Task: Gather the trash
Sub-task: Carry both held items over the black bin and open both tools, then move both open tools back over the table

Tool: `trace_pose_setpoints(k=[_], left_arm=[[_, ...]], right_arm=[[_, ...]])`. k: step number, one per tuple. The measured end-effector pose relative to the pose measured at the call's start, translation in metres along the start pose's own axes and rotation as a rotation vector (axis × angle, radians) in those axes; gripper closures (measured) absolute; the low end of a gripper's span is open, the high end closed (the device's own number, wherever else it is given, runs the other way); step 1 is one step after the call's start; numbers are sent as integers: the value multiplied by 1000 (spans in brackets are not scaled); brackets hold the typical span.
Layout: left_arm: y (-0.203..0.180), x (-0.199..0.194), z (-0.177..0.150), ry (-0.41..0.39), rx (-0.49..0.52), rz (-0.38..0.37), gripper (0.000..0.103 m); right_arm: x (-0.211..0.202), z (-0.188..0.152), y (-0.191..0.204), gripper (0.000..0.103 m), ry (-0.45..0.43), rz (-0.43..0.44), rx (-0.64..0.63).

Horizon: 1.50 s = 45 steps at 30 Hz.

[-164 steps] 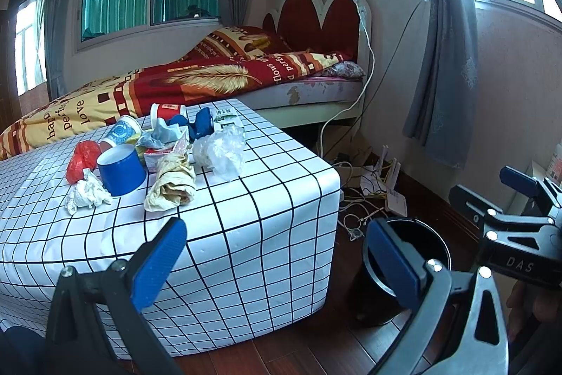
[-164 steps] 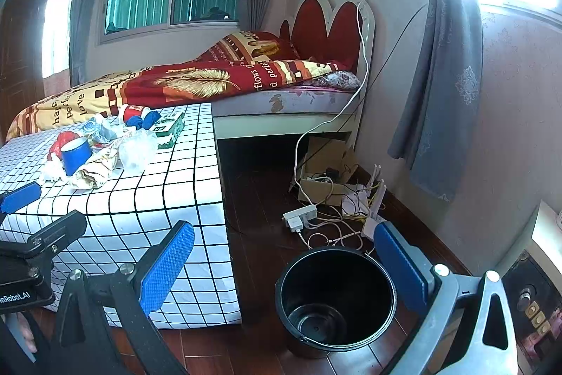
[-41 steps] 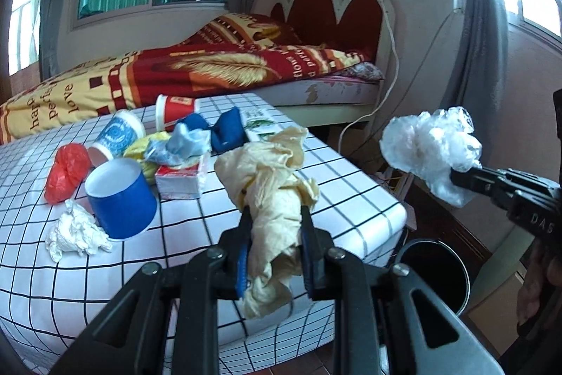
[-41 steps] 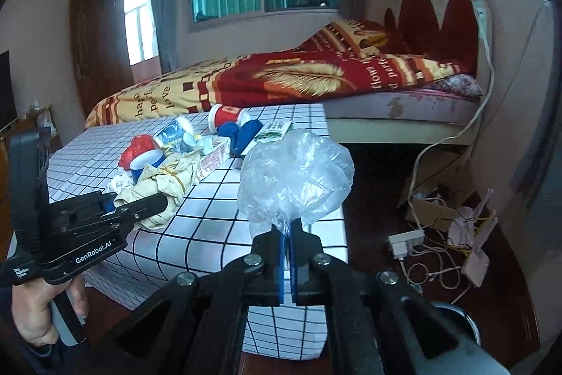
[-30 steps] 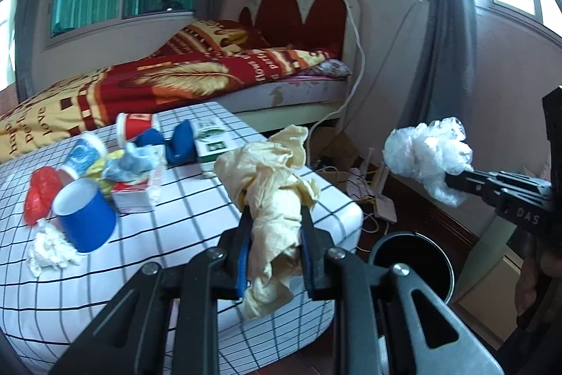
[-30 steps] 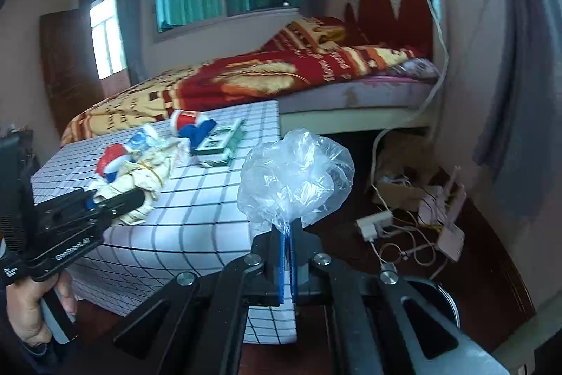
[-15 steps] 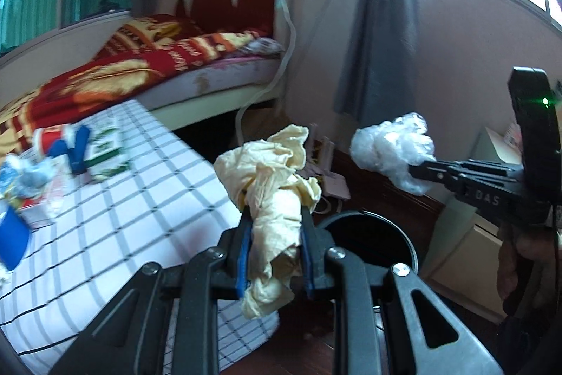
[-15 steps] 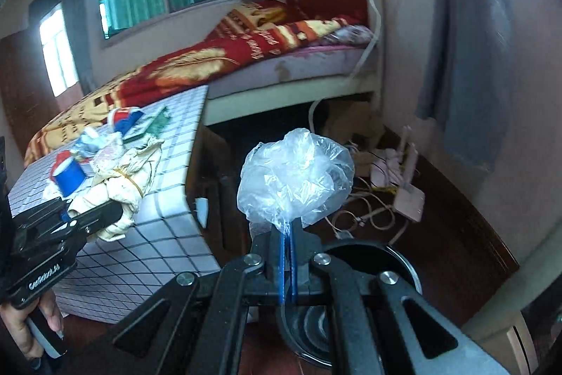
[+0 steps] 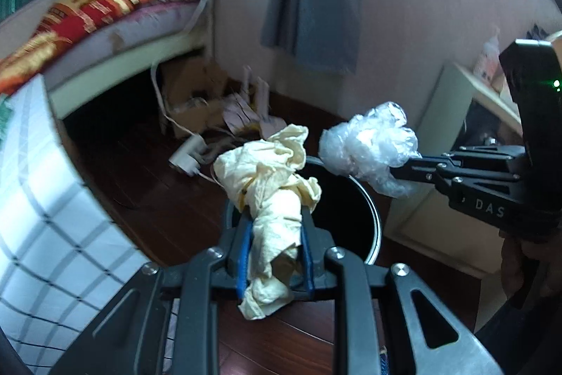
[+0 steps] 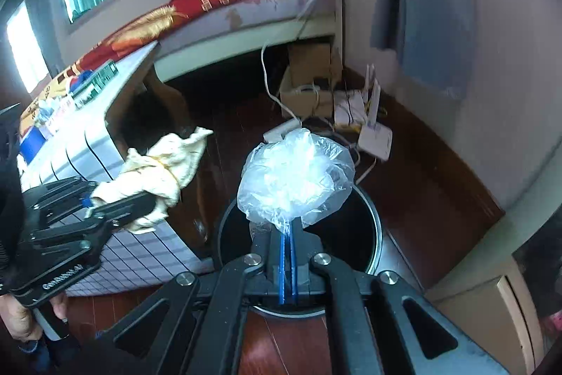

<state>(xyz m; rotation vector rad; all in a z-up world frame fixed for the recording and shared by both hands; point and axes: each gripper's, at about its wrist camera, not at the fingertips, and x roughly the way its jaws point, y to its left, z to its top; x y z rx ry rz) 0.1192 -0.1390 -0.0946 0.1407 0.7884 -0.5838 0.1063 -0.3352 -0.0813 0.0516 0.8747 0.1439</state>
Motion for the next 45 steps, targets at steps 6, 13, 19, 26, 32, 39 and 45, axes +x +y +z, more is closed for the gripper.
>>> trace_pose_setpoints(k=[6,13,19,26,32,39,45], left_arm=[[-9,33,-3,82,1,-15,78],[-11,59,-6,148,-10,-41,77],[-4,58,-6,129,-17,55,8],[10,32,-7,105,-59,139,5],[18,8,3,42,-71,193,3],[27,-15,11,1,-89,229,2],[34,-37,13,-37,-103,264,2]], right_arm=[[28,-16,-16,101,73,2,1],[60,-17,-24,101,127,40,-4],[75,-18,-41,28,176,-56,43],[58,-10,-48,18,153,-88,101],[42,2,-32,4,91,-125,74],[23,11,-12,3,39,-99,61],[12,18,12,3,10,-82,18]])
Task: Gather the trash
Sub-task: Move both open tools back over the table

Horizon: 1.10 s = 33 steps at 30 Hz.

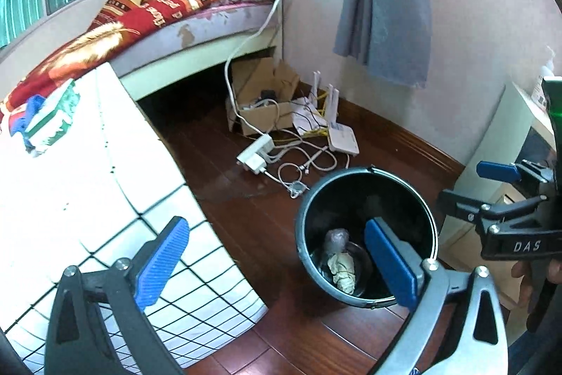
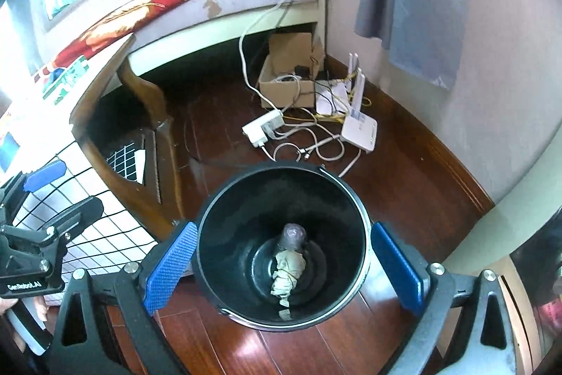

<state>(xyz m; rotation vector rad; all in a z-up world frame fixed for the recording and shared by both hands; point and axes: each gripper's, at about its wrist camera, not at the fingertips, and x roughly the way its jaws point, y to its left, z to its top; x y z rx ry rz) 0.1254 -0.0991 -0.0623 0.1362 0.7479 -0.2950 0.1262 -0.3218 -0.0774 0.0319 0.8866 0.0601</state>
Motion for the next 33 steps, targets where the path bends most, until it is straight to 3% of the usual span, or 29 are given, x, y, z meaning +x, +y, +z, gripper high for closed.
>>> trace_pose_setpoints(k=[10,19,33], left_arm=[[35,-37,4,-53,-57,50,0],[92,-90,-7,-150,-128,140,0],[223,-144,-61,-200,-336,412,2]], right_arm=[[-20,22,45,2,-79,52,-60],[-30,44,119,0,-176,147,-156],[-29,62,239,0,-250,294,-287]])
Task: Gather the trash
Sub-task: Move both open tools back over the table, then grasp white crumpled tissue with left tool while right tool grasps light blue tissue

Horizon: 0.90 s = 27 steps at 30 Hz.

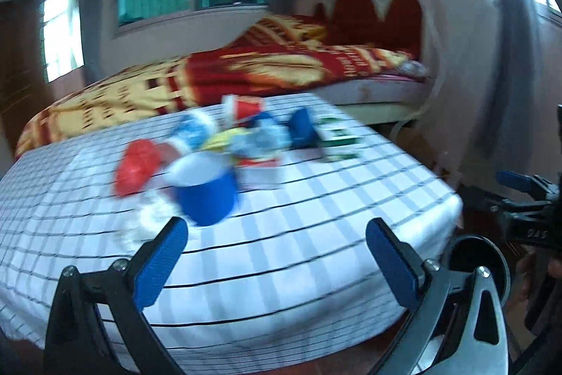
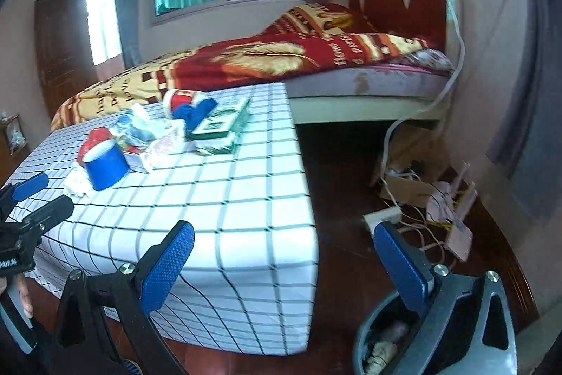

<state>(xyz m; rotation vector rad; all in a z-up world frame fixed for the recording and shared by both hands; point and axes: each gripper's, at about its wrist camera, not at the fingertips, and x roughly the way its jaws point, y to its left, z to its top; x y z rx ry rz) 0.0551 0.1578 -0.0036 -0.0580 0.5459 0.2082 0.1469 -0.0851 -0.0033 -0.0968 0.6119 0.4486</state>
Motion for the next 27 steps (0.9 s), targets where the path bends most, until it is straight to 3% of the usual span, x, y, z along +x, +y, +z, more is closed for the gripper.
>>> trace_pose_setpoints(k=[3,8,11,16,23,27], left_arm=[[36,12,-6,36,-64,45,13],[79,27,-19,80,-143,123,13],[92,37,-18,89,-154,146,13],[101,49,-16,97,-156,131,13],[106,74,-9,144,-149,100,13],[110,86,-8,168,-160,71,22]], right_arm=[[12,5,18,0,6,22,-10],[32,18,45,0,5,60,-9],[45,31,55,0,42,38,-16],[61,44,61,0,45,80,36],[89,52,87,0,71,127,-27],[105,55,101,6,93,164,-58]])
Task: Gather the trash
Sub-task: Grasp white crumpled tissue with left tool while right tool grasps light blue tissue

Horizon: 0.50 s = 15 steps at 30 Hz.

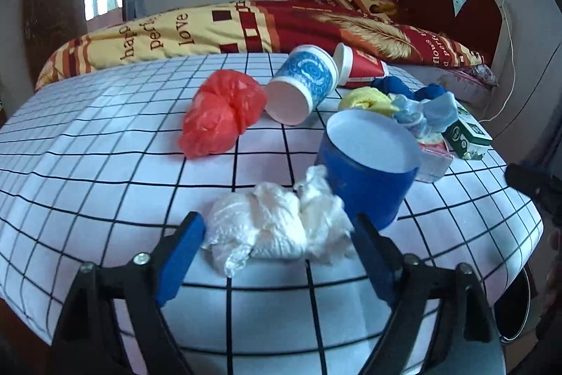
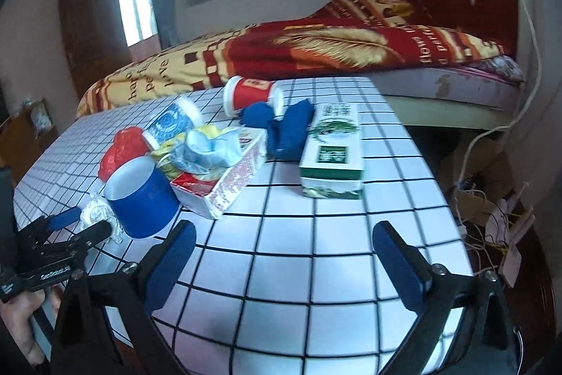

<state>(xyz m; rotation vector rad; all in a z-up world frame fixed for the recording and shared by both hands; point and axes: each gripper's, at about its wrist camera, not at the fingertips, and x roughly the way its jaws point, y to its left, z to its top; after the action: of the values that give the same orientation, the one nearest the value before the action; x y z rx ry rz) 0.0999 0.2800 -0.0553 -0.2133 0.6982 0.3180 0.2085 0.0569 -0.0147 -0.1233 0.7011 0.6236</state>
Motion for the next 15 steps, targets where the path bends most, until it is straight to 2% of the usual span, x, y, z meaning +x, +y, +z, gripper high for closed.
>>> trace_pose_setpoints(k=[4,6,12,15], left_arm=[[1,7,6,13,7,-13,29],[1,10,9,18,15,-18,37],[6,19,18,17,29,-33,48],[10,14,19,-10,15,-49,53]], right_arm=[[15,7,11,19,19,36,-22],[23,13,17,21,22,55,-39],[43,33,34,29,32,76,-97],[55,42,39,38,44,93,-115]])
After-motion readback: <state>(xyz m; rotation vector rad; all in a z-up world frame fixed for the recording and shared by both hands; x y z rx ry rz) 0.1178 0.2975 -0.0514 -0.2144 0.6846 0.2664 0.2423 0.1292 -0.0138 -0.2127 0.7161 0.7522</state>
